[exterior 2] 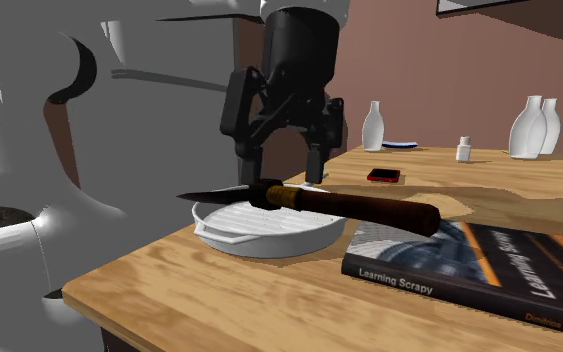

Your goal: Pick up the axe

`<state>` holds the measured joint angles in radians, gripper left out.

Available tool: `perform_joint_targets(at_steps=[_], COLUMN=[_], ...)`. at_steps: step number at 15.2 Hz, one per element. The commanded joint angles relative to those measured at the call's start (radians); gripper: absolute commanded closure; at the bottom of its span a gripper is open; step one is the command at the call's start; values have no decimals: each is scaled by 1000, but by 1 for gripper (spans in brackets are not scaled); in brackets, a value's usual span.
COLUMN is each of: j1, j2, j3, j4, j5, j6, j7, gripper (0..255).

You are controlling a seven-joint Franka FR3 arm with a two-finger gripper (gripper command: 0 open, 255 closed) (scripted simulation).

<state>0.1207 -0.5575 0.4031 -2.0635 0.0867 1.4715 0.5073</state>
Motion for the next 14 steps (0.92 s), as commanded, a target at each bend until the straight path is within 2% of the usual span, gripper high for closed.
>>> perform_joint_targets(at_steps=[1,5,12,14], j1=[2,1,11,11], j2=[47,132,106,106], j3=[48,130,134,134], j4=[61,165,41,41], j5=[7,3,17,17], j6=[-8,-22,78,78], j7=[56,147,146,146], gripper=[0,0,0,0])
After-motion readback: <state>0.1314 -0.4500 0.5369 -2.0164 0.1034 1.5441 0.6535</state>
